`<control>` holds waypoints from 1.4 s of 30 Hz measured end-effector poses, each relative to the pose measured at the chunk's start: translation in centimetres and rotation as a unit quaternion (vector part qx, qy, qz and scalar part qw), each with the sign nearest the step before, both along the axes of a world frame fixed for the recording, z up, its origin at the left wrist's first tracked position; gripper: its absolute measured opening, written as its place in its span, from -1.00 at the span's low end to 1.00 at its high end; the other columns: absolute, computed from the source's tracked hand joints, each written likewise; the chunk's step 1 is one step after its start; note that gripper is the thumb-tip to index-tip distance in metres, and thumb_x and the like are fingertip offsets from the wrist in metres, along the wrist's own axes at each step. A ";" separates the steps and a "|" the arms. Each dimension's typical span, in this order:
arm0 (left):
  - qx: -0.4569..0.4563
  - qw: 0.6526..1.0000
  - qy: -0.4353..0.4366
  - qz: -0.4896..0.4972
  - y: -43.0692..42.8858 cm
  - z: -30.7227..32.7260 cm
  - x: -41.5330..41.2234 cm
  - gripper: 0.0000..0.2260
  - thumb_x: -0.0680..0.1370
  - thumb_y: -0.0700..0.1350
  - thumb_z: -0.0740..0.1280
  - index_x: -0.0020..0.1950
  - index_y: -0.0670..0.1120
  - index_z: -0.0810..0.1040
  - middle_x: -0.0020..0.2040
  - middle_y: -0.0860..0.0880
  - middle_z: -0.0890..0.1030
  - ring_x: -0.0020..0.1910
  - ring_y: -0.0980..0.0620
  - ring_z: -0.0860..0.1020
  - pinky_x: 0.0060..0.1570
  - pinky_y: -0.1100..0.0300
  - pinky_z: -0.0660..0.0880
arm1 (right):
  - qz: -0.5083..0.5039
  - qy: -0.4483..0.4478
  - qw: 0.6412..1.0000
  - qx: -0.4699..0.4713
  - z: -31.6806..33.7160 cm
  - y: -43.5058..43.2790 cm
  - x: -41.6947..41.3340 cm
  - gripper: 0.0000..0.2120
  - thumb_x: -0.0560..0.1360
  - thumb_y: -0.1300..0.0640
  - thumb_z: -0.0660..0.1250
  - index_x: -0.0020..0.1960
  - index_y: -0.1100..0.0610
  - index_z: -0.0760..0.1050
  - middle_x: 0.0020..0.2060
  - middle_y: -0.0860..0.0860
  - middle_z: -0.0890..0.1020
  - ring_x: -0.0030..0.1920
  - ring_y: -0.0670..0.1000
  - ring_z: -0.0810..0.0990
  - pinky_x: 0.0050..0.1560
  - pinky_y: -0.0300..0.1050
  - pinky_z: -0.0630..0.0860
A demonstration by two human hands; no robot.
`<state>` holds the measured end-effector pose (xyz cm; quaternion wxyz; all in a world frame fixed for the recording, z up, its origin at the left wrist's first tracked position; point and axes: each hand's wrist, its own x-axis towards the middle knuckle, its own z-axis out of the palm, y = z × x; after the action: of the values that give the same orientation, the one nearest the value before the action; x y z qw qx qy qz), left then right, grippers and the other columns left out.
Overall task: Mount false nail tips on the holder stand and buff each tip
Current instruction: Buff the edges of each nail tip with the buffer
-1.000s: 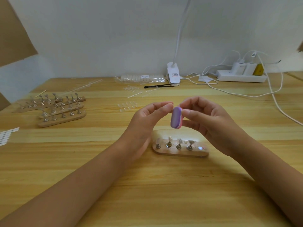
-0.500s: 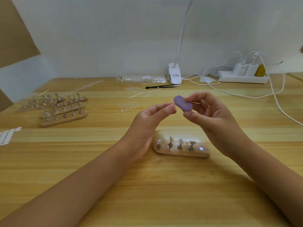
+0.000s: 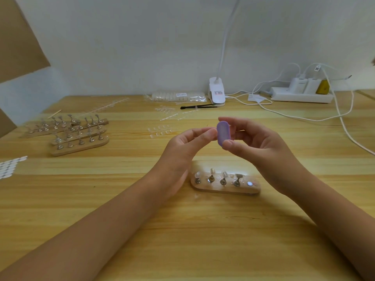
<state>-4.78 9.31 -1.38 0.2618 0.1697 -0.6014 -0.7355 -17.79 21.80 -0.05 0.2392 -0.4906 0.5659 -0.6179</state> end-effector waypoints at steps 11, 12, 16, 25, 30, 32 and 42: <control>-0.026 1.000 0.005 -0.013 0.1 0.0 0.0 -0.77 0.32 0.14 0.48 -0.08 0.12 0.74 -0.03 0.12 0.72 0.08 0.26 0.59 0.27 0.18 0.31 | 0.007 0.014 1.000 -0.008 0.1 0.1 0.3 -0.57 0.38 0.17 0.45 0.24 0.14 0.51 -0.21 0.07 0.60 -0.26 -0.04 0.61 -0.19 -0.22 0.58; -0.026 1.000 0.005 -0.012 0.1 0.0 0.0 -0.77 0.33 0.14 0.48 -0.08 0.11 0.74 -0.02 0.11 0.71 0.09 0.26 0.59 0.26 0.19 0.31 | 0.002 0.017 1.000 -0.013 0.1 0.1 0.3 -0.57 0.38 0.17 0.45 0.23 0.13 0.51 -0.20 0.07 0.60 -0.26 -0.04 0.61 -0.18 -0.22 0.58; -0.026 1.000 0.003 -0.007 0.0 -0.1 0.1 -0.75 0.33 0.14 0.49 -0.06 0.07 0.74 0.00 0.08 0.71 0.15 0.20 0.58 0.35 0.15 0.30 | 0.021 0.032 0.999 -0.003 0.0 0.0 0.4 -0.58 0.37 0.16 0.46 0.21 0.13 0.51 -0.24 0.05 0.61 -0.28 -0.04 0.61 -0.20 -0.20 0.59; -0.019 1.000 -0.001 -0.010 0.2 -0.1 0.0 -0.77 0.38 0.07 0.47 -0.03 0.01 0.72 0.00 0.01 0.71 0.16 0.10 0.59 0.36 0.12 0.33 | 0.046 0.037 0.998 0.009 -0.3 -0.1 0.6 -0.60 0.33 0.12 0.49 0.10 0.13 0.43 -0.26 0.01 0.65 -0.32 -0.04 0.61 -0.27 -0.21 0.58; -0.029 0.999 -0.005 -0.012 0.3 -0.2 0.0 -0.80 0.42 0.03 0.48 -0.02 0.01 0.71 0.01 0.00 0.71 0.14 0.13 0.60 0.30 0.17 0.37 | 0.027 0.019 0.999 -0.022 -0.4 -0.2 0.5 -0.60 0.32 0.10 0.49 0.07 0.11 0.42 -0.25 0.07 0.65 -0.32 -0.04 0.61 -0.30 -0.20 0.58; -0.023 1.000 -0.005 -0.007 0.2 -0.1 0.0 -0.84 0.42 0.03 0.46 -0.05 0.02 0.72 -0.01 0.01 0.71 0.13 0.11 0.60 0.36 0.13 0.35 | 0.045 0.032 0.998 -0.009 -0.5 -0.2 0.7 -0.62 0.32 0.11 0.50 0.06 0.10 0.43 -0.27 0.06 0.65 -0.34 -0.03 0.60 -0.31 -0.21 0.57; -0.040 0.999 -0.015 -0.005 0.2 -0.2 0.1 -0.82 0.45 0.03 0.47 0.01 0.01 0.71 0.07 -0.05 0.71 0.21 0.06 0.59 0.37 0.11 0.35 | 0.016 0.044 0.999 -0.024 -0.6 -0.2 0.4 -0.61 0.32 0.04 0.53 0.04 0.08 0.44 -0.24 0.03 0.66 -0.32 -0.07 0.58 -0.31 -0.24 0.55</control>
<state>-4.67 9.54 -1.61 0.2558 0.1670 -0.6348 -0.7097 -17.36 21.62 -0.67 0.2124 -0.5316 0.5532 -0.6052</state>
